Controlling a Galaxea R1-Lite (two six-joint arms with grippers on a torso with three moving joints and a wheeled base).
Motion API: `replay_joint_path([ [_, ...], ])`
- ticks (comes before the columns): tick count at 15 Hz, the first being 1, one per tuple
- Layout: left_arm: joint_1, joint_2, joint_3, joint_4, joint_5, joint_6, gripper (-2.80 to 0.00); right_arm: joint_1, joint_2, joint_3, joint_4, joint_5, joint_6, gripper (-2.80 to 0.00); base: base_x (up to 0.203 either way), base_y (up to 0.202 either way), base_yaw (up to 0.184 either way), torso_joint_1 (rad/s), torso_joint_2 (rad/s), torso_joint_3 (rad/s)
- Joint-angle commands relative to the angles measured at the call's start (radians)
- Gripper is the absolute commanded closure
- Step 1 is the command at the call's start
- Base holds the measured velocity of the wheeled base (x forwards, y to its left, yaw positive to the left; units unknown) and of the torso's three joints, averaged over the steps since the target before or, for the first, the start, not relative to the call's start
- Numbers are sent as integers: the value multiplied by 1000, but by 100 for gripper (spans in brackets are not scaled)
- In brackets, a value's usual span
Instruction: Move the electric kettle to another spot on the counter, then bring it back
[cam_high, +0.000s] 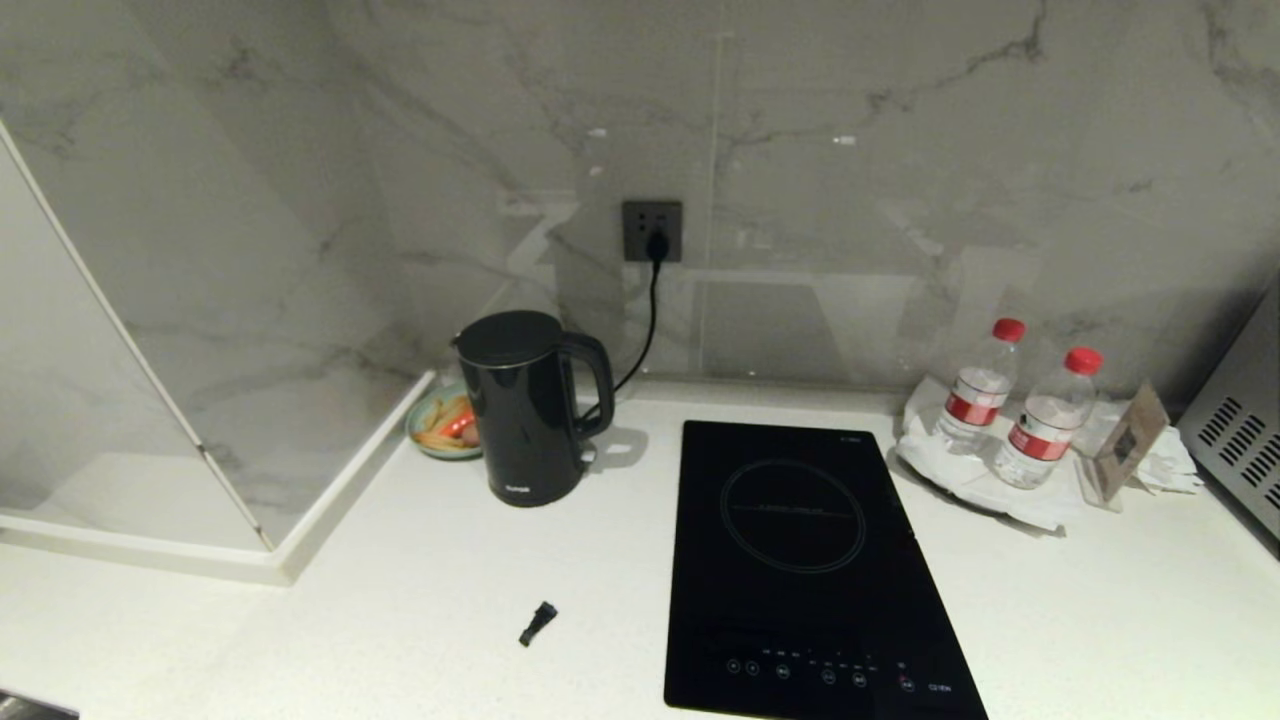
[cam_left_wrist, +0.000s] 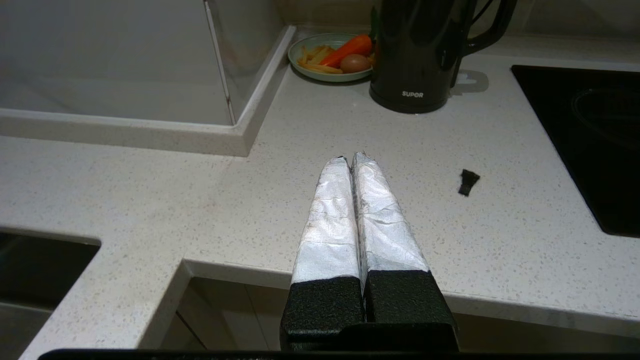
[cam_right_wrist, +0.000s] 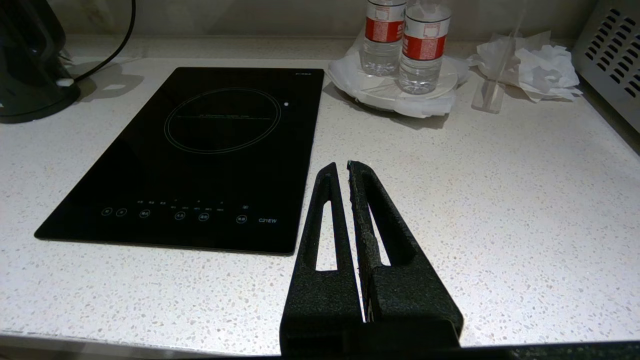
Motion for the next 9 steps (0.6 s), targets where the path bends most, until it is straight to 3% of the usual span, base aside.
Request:
replay_joint_path([
  [1,0,3,0,0,-1,2,0,0,0,0,0,1,0,0,0,0,0,0,0,0],
  [4,0,3,0,-2,0,0,0,0,0,0,0,1,0,0,0,0,0,2,2,-73],
  [9,0,3,0,0,-1,0,0,0,0,0,0,1,0,0,0,0,0,2,6,-182],
])
